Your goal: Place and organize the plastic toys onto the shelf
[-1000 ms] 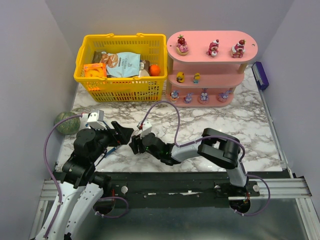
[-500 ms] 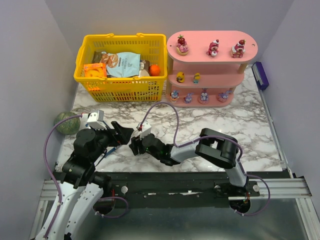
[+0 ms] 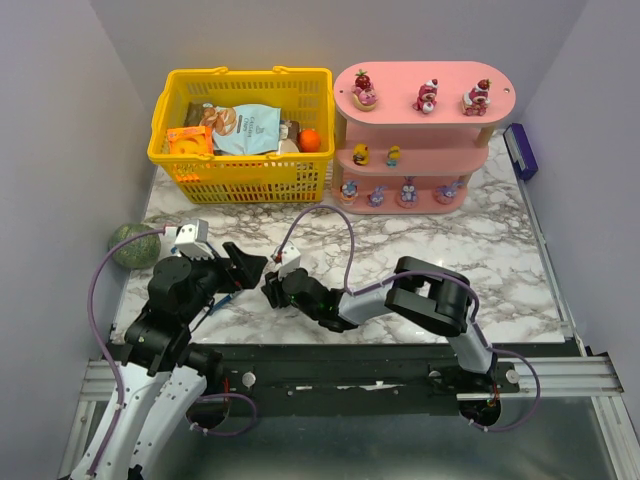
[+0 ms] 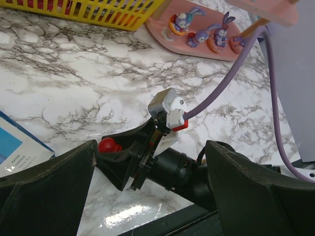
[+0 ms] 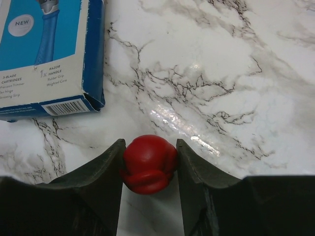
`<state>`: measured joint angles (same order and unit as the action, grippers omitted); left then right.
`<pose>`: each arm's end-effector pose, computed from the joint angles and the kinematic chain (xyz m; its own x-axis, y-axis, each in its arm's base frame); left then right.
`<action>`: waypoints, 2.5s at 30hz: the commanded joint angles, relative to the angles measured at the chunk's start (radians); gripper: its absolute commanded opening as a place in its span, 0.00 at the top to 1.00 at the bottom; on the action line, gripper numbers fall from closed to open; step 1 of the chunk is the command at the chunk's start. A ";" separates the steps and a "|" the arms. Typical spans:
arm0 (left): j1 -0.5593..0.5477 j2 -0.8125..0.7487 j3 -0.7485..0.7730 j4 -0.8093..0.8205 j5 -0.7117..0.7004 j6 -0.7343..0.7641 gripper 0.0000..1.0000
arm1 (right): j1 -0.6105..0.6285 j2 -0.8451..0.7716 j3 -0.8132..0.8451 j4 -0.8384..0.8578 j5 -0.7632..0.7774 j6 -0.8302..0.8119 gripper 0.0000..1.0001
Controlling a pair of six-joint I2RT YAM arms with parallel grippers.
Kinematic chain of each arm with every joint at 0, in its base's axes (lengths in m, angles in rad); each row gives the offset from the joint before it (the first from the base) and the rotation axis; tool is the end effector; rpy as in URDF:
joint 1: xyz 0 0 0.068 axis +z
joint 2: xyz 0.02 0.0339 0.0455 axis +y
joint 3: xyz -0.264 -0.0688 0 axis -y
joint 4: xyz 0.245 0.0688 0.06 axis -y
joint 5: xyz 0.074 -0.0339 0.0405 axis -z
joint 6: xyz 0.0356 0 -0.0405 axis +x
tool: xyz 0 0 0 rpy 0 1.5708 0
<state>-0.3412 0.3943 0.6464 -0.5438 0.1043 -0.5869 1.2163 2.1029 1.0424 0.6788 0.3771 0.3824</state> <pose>0.0961 -0.0381 0.3027 -0.4620 -0.4204 -0.7809 0.2053 0.8059 -0.5553 0.1599 0.3944 0.1166 -0.4011 -0.0841 -0.9122 -0.6506 0.7271 0.2190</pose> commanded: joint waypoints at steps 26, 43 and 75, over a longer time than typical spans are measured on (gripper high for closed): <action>0.008 -0.026 -0.007 0.004 0.005 0.010 0.01 | -0.421 -0.765 -0.133 -0.578 0.327 -0.019 0.62; 0.007 -0.018 -0.008 0.004 0.003 0.010 0.01 | -0.748 -0.802 -0.055 -0.550 0.284 -0.157 0.60; 0.008 0.006 -0.004 -0.004 -0.014 0.009 0.01 | -0.836 -0.566 -0.021 -0.266 0.161 -0.237 0.60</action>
<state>-0.3401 0.4007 0.6464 -0.5430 0.1043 -0.5869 0.3840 1.5143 0.9981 0.3649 0.5350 0.1558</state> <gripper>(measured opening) 0.988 0.496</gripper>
